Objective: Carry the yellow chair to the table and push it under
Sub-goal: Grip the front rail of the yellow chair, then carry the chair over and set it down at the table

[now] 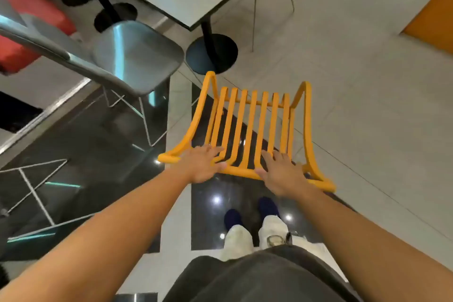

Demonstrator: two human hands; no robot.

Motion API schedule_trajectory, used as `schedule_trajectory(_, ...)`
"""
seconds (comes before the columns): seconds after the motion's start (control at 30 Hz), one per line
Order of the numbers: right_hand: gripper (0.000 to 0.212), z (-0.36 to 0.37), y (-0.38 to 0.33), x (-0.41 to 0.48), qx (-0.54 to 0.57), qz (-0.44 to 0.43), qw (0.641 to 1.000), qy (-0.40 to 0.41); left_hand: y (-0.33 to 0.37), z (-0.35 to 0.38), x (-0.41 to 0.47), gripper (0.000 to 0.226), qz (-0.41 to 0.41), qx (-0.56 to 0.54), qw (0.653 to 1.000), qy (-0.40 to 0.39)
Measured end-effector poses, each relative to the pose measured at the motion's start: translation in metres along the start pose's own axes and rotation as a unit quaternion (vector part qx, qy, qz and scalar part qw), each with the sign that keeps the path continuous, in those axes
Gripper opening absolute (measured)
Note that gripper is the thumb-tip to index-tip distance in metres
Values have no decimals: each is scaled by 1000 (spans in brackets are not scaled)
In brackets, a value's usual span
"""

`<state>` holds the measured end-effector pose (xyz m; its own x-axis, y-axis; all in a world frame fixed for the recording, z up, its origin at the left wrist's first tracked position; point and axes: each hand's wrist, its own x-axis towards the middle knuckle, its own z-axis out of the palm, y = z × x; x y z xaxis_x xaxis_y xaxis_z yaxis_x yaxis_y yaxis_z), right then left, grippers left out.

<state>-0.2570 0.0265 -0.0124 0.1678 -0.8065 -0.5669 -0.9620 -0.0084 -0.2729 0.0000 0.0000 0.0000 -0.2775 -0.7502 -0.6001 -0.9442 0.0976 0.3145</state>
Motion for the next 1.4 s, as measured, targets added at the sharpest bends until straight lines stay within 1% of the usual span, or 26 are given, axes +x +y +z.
schedule_trajectory(0.03,67,14,1,-11,-18,17,1000,-8,-4,11,-6,65,16,24,1000,-6)
schedule_trajectory(0.07,67,28,3,-16,-45,15,999,8,-11,21,-7,63,40,53,998,11)
schedule_trajectory(0.13,66,62,9,-30,-84,13,994,69,-32,48,-14,60,61,74,993,66)
schedule_trajectory(0.2,61,72,12,-27,-79,31,989,124,-43,56,-7,57,49,68,989,121)
schedule_trajectory(0.27,56,72,11,-19,-74,55,983,161,-48,60,2,52,35,75,982,169)
schedule_trajectory(0.4,47,87,11,-6,-68,80,974,202,-52,72,10,52,33,134,967,215)
schedule_trajectory(0.5,45,93,16,2,-65,72,969,227,-54,70,15,52,31,161,963,215)
schedule_trajectory(0.67,46,100,23,12,-56,62,965,248,-62,71,24,45,51,156,956,243)
schedule_trajectory(0.87,42,83,21,39,-40,52,955,288,-71,53,51,46,52,175,952,245)
schedule_trajectory(0.97,42,64,19,65,-32,50,955,289,-76,28,75,48,54,179,950,249)
schedule_trajectory(1.13,44,22,27,121,-18,43,958,284,-71,-15,120,53,34,177,953,243)
schedule_trajectory(1.27,50,-27,43,177,-28,29,961,272,-58,-52,163,53,8,153,956,249)
schedule_trajectory(1.4,52,-74,55,225,-33,14,968,249,-46,-88,204,50,-15,142,960,241)
